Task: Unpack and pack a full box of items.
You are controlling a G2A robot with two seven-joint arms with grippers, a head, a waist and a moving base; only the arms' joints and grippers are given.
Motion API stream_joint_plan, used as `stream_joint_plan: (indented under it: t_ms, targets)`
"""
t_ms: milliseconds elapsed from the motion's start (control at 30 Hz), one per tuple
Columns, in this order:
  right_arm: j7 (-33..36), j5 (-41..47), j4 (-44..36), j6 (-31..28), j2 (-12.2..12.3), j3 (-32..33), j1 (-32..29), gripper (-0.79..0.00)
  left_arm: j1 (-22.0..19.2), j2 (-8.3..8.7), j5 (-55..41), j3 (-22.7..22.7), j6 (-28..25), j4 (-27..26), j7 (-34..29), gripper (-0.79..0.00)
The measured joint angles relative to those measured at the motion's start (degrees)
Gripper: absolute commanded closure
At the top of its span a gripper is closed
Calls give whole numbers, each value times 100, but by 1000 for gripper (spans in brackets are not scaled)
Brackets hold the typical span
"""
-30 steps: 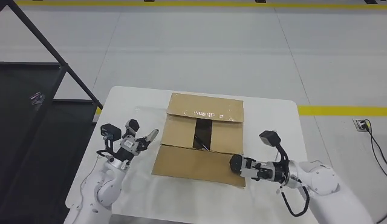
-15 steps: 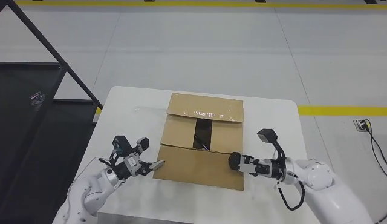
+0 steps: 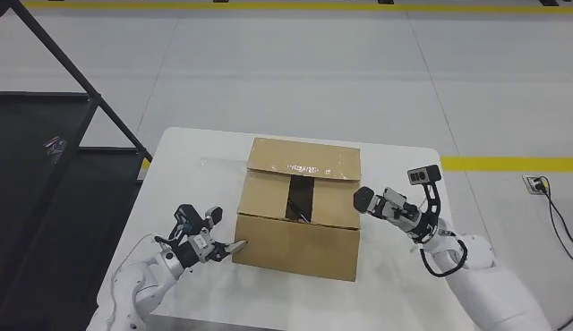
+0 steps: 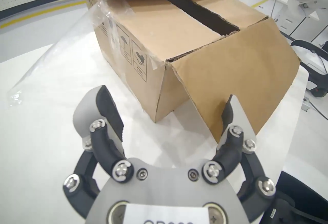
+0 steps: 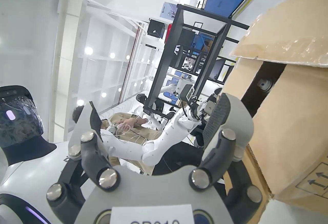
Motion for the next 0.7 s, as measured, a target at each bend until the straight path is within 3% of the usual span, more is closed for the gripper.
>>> stream_joint_plan:
  t_ms: [133,333,567,700]
  targets:
    - [-52,-18,-94,170,-21,-75,-12,-785,0,0,1,0,-1,0,0,-785]
    - [-743,-391,-41,1456,-167,-361,262,-785,91,7,-118,32,107,-165,-34,-785]
    - [-963,-439,362,2151,-350,-572,671,-785,144,42,-176,39,78,-226,-20,-785]
    - [-1681,-645,613,2568,-488,-730,922,-785,151,58,-195,57,71,-208,-5,-785]
